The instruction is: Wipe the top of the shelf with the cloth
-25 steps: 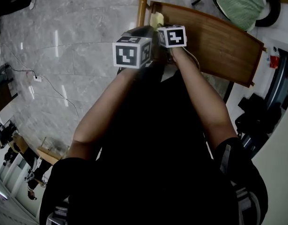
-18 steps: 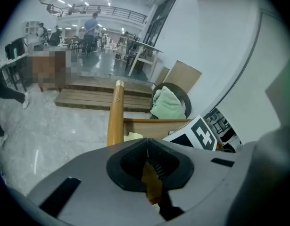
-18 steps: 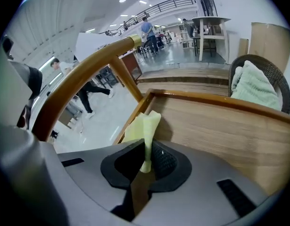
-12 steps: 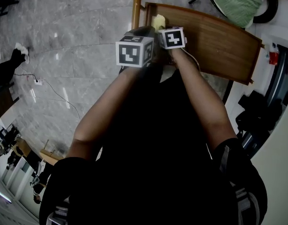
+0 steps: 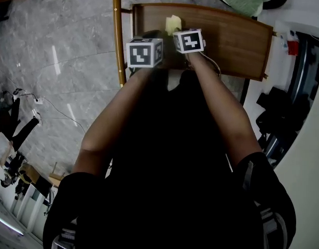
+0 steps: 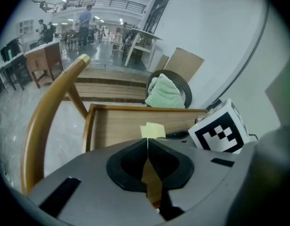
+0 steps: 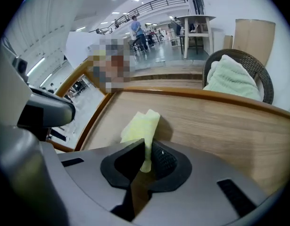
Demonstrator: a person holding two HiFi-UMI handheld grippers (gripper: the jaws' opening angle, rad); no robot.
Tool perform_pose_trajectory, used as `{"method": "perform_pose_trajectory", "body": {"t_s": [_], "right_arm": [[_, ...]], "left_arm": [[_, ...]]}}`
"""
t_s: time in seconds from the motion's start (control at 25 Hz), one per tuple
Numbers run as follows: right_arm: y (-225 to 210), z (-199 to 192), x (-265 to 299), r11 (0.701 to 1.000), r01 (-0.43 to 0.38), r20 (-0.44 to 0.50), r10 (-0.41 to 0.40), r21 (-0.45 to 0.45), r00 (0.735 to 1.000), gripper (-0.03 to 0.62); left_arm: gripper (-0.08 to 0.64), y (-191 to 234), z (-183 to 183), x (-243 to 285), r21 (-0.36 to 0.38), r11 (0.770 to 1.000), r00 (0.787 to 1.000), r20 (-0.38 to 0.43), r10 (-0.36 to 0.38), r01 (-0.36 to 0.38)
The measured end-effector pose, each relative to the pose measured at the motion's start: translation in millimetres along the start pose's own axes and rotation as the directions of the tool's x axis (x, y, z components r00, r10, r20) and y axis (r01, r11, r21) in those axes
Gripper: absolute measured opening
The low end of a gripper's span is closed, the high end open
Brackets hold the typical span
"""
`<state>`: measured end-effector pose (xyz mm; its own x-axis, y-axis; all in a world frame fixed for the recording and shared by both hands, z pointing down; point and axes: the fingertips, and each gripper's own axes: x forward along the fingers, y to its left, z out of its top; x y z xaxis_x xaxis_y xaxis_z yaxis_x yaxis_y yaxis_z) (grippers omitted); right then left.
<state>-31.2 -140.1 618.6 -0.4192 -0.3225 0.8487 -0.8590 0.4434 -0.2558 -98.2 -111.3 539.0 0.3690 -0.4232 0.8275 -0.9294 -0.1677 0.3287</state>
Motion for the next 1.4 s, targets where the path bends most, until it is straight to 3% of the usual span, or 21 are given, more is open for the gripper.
{"method": "perform_pose_trajectory", "body": {"t_s": [0.88,1.4], "right_arm": [[-163,-57,-83,0.992,0.103,-0.003,-0.103,0.072,0.995,0.043],[-252,-90,-134,0.970,0.186,-0.005,-0.188,0.153,0.982,0.043]], "left_arm": [[0.011,-158,-7,98,0.108,0.992,0.994,-0.092,-0.057,0.067],[0.011,-254,-13,148,0.157,0.975,0.982,-0.134,-0.137,0.157]]}}
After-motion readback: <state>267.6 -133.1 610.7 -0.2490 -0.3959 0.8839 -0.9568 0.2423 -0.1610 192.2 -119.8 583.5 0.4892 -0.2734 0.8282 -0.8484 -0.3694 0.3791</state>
